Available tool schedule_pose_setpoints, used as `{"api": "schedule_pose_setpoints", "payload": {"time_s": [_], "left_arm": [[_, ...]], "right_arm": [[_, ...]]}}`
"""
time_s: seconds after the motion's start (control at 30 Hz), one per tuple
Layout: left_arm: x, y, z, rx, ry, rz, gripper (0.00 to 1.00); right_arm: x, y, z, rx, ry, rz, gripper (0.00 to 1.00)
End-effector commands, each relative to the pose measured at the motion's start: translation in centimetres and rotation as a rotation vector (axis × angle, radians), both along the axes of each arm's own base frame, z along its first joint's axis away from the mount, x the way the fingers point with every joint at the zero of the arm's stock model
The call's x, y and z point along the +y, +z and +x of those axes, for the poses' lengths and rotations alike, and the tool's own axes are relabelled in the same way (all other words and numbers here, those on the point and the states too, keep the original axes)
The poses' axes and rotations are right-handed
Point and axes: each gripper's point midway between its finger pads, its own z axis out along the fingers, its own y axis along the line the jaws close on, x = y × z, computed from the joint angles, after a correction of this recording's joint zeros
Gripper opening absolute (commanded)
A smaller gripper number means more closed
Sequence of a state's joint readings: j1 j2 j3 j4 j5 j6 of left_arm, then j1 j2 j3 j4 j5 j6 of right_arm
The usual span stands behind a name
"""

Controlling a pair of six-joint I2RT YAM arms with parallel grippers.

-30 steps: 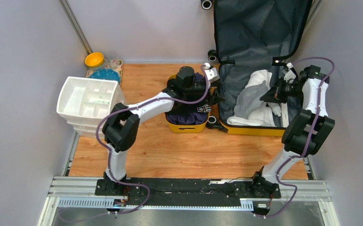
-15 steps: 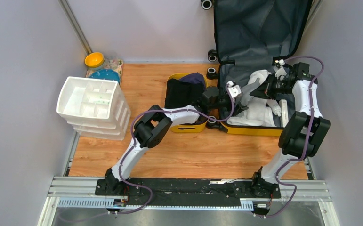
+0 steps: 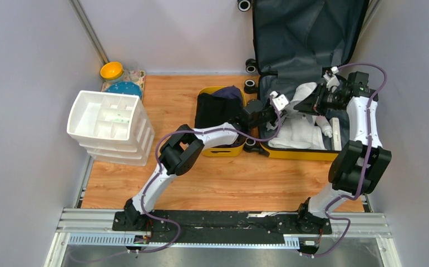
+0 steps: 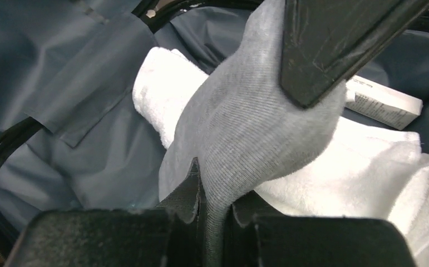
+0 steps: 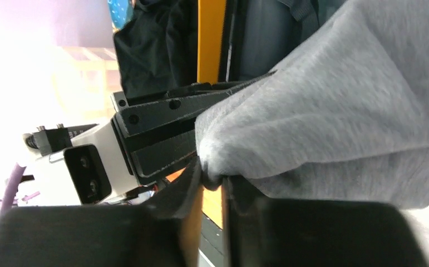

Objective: Open, take out, and arrange the luggage

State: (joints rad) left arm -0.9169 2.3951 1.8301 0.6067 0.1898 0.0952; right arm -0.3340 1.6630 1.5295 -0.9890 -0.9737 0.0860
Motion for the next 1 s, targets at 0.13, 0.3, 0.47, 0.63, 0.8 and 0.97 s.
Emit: {"api": "schedule_pose_setpoints", "payload": {"time_s": [0.13,0.3,0.47,0.63,0.8,0.97], "left_arm": [[4.9,15.1,-2.1,0.092,-0.003,-0.093,0.0],[8.6,17.0,-3.9,0.359,0.018,-0.085,0.0],[13.6,14.0,-4.3,0.684,0.082,-0.115,0.0],[21.5,6.3,-2.8,0.955,0.284,-0.137,0.0],[27.4,-1.1,-1.9,1.041,0.448,-0.084,0.0],[29.8,-3.4,-0.6,1.044,0.491,0.003,0.03]], "right_arm": [[0.9,11.1,0.6,-0.29,0.037,0.013,0.69],[-0.4,13.8,2.1,-0.392,-0.003,-0.017,0.8],[-0.9,12.8,3.2,-0.38,-0.028,-0.022,0.81],[-1.1,10.8,3.4,-0.319,-0.043,-0.007,0.81],[-1.3,9.7,3.4,-0.308,-0.047,-0.035,0.81],[-1.8,8.7,3.1,-0.289,-0.055,-0.084,0.81]]}}
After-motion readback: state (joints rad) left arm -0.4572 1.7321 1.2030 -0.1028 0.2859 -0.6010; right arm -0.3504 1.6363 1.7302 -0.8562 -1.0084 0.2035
